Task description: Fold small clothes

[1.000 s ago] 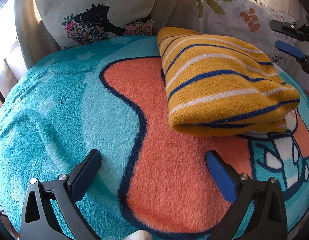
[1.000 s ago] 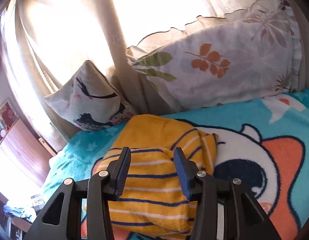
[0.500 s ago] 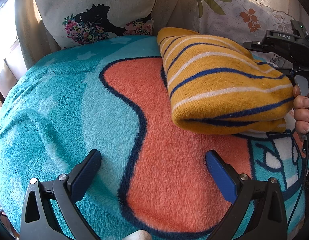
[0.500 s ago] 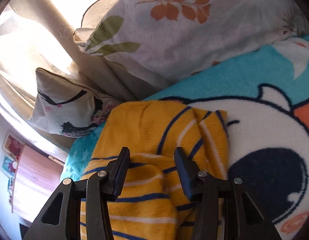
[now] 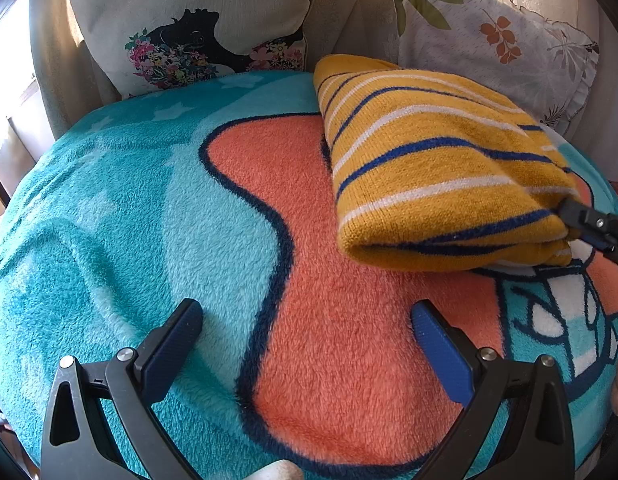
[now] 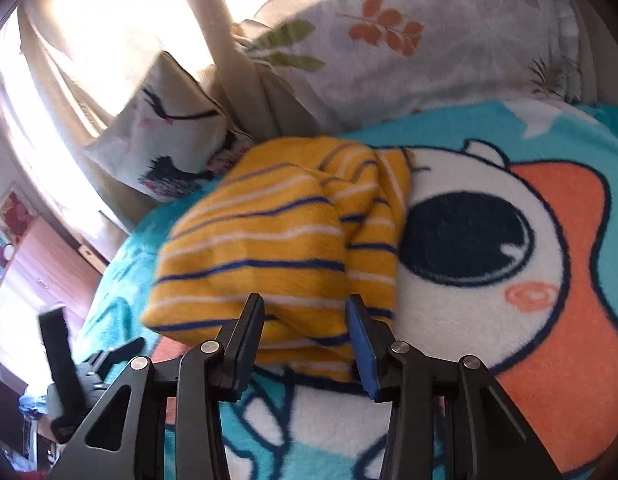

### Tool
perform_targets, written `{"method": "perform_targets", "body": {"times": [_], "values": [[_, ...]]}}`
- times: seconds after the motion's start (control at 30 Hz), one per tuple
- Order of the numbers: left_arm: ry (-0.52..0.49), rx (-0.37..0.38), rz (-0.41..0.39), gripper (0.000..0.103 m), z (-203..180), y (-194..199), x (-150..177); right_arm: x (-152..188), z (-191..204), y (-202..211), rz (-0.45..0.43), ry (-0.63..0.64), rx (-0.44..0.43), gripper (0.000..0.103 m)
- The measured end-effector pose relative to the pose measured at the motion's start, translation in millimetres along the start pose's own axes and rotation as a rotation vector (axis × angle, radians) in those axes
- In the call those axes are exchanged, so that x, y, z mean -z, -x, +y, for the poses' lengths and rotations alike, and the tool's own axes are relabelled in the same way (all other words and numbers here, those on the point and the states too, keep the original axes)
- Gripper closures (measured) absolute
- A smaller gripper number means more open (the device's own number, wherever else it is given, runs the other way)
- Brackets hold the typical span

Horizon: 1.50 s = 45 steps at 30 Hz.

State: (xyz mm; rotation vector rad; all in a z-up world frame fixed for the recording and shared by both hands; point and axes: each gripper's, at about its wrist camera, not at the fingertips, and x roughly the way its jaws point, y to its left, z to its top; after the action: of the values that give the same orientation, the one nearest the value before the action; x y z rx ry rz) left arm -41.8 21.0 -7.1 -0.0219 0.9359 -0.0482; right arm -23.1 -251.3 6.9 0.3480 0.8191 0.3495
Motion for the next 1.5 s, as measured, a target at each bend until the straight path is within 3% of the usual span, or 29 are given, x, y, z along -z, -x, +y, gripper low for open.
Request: {"method": "perform_targets", "body": {"times": [0.03, 0.13, 0.27, 0.4, 0.5, 0.63, 0.7, 0.8, 0.97, 1.0, 1.03, 1.17, 1.27, 1.37, 1.5], "values": [[0.000, 0.000, 0.000, 0.000, 0.0, 0.0, 0.0, 1.4, -11.3, -5.9, 0.022, -0.040, 0.031, 0.058], [-0.001, -0.001, 0.000, 0.000, -0.2, -0.1, -0.2, 0.3, -32.9, 1.8, -0.003, -0.139, 0.013, 0.058], [0.000, 0.000, 0.000, 0.000, -0.1, 0.0, -0.1, -4.5, -6.8, 38.4, -0.151, -0.026, 0.111, 0.058], [-0.001, 0.000, 0.000, 0.000, 0.2, 0.0, 0.0, -3.1, 30.9, 62.3, -0.248, 0.088, 0.044, 0.058], [-0.001, 0.001, 0.000, 0.000, 0.3, 0.0, 0.1, -2.9, 46.2, 45.7, -0.180, 0.131, -0.036, 0.058], [-0.001, 0.000, 0.000, 0.000, 0.0, 0.1, 0.1, -7.9, 19.6, -13.5, -0.021, 0.044, 0.020, 0.058], [-0.001, 0.000, 0.000, 0.000, -0.1, 0.1, 0.1, -14.4, -4.2, -21.8, -0.056, -0.046, -0.038, 0.058], [0.000, 0.001, 0.000, 0.000, 0.1, 0.3, 0.3, -27.5, -21.6, -29.4, -0.030, -0.134, -0.078, 0.058], [-0.002, 0.000, 0.000, 0.000, 0.0, 0.3, 0.2, -28.4, -36.3, -30.0, -0.044, -0.205, -0.139, 0.055], [-0.001, 0.000, -0.001, 0.000, 0.2, 0.4, 0.2, -28.7, -39.0, -27.3, -0.052, -0.219, -0.106, 0.043], [-0.001, 0.000, -0.001, 0.000, 0.1, 0.3, 0.1, -29.0, -42.3, -23.7, -0.065, -0.231, -0.061, 0.039], [-0.002, -0.002, 0.000, 0.000, 0.0, 0.0, -0.2, -30.8, -50.7, -0.6, -0.128, -0.245, 0.003, 0.038], [-0.002, -0.002, 0.000, 0.000, 0.0, -0.1, -0.2, -37.8, -33.6, 25.7, -0.210, -0.175, 0.056, 0.038], [-0.002, -0.002, 0.000, 0.000, 0.0, -0.3, -0.2, -48.1, -8.0, 43.1, -0.256, -0.091, 0.002, 0.038], [-0.001, -0.001, 0.000, 0.000, 0.0, -0.4, -0.3, -66.4, 13.7, 29.3, -0.183, -0.063, -0.178, 0.038]]}}
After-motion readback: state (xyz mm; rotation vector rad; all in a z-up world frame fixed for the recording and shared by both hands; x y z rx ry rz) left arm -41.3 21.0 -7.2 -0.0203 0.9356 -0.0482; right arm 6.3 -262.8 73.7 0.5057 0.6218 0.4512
